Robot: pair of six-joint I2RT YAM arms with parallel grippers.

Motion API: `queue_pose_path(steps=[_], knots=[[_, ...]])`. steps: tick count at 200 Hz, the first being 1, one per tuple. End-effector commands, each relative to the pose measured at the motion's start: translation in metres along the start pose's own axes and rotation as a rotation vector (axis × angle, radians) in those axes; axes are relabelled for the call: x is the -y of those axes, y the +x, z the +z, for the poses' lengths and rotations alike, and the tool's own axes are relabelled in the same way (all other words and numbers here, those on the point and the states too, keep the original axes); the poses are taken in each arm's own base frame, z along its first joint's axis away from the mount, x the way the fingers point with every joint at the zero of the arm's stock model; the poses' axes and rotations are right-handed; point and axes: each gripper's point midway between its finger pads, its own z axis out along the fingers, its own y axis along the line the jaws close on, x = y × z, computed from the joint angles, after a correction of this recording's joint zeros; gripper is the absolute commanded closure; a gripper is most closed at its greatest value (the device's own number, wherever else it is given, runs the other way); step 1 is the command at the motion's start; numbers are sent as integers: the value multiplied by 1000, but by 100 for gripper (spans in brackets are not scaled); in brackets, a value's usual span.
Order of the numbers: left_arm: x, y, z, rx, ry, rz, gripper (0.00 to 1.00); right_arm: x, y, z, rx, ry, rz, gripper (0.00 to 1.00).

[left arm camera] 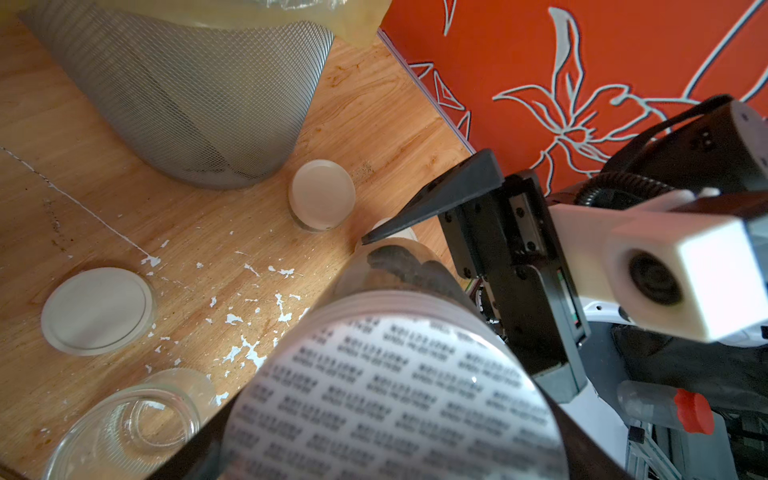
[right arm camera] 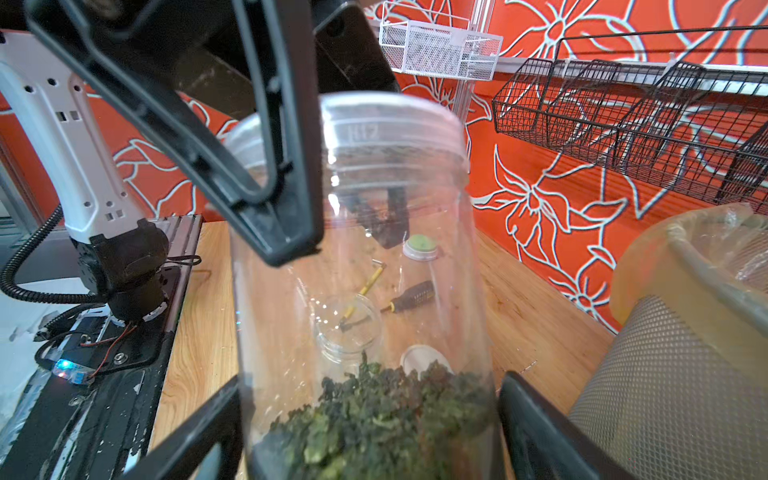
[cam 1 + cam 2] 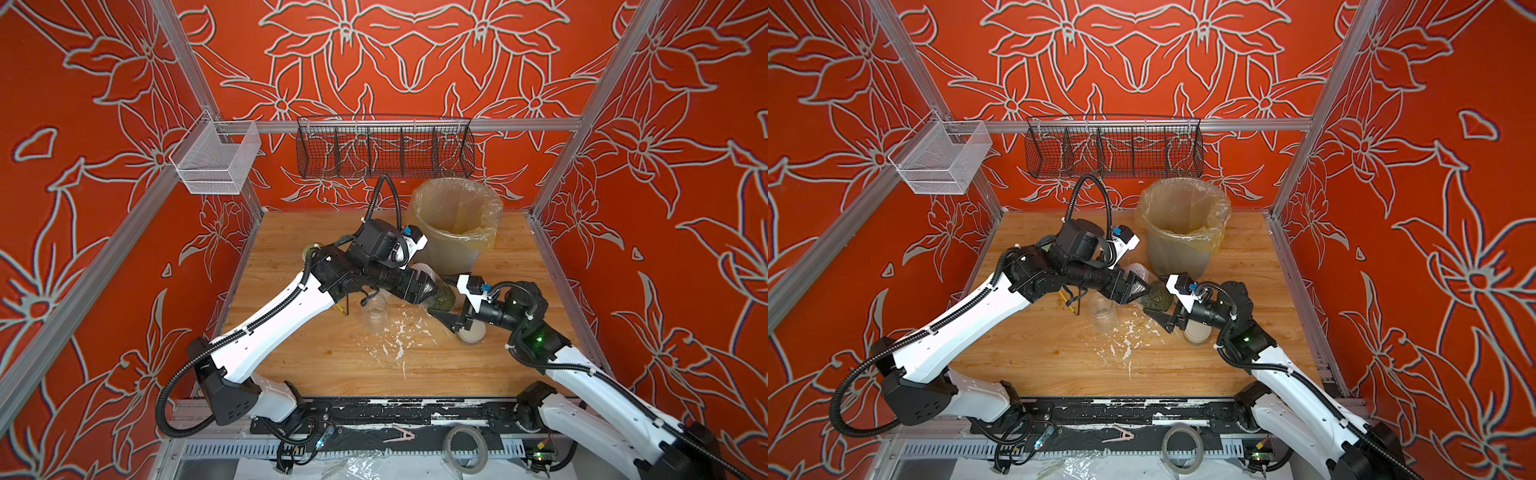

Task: Empty moldy tea leaves from jars
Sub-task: Pick up the jar from the center of the board.

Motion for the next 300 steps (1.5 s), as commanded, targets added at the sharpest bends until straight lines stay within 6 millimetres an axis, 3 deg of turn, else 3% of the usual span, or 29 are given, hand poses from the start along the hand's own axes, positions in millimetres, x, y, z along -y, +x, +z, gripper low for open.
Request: queue_pose_path(steps=[1, 79, 108, 126, 164, 197, 204, 219, 230, 300], knots=[[22, -12, -15, 50, 84, 21, 49, 0, -6, 3, 26, -11, -29, 8], [25, -14, -12, 51, 115, 16, 49, 1, -7, 6, 21, -14, -19, 20], [25, -17, -14, 59, 117, 18, 49, 0, -8, 5, 17, -16, -19, 3], [24, -16, -15, 62, 110, 17, 49, 6, -3, 5, -4, 18, -21, 3], [26, -16, -17, 65, 122, 16, 50, 8, -8, 5, 6, 23, -7, 10], [24, -15, -16, 65, 118, 13, 49, 9, -19, 4, 29, 31, -15, 25], [24, -15, -16, 65, 114, 14, 44, 9, -23, 3, 40, 32, -18, 28], [23, -15, -18, 68, 108, 25, 12, 10, -31, 1, 64, 43, -25, 32], [24, -16, -22, 77, 104, 41, 0, 11, -35, -2, 76, 57, -31, 34], [40, -28, -56, 168, 114, 298, 2, 3, -50, -11, 106, 41, -32, 39]])
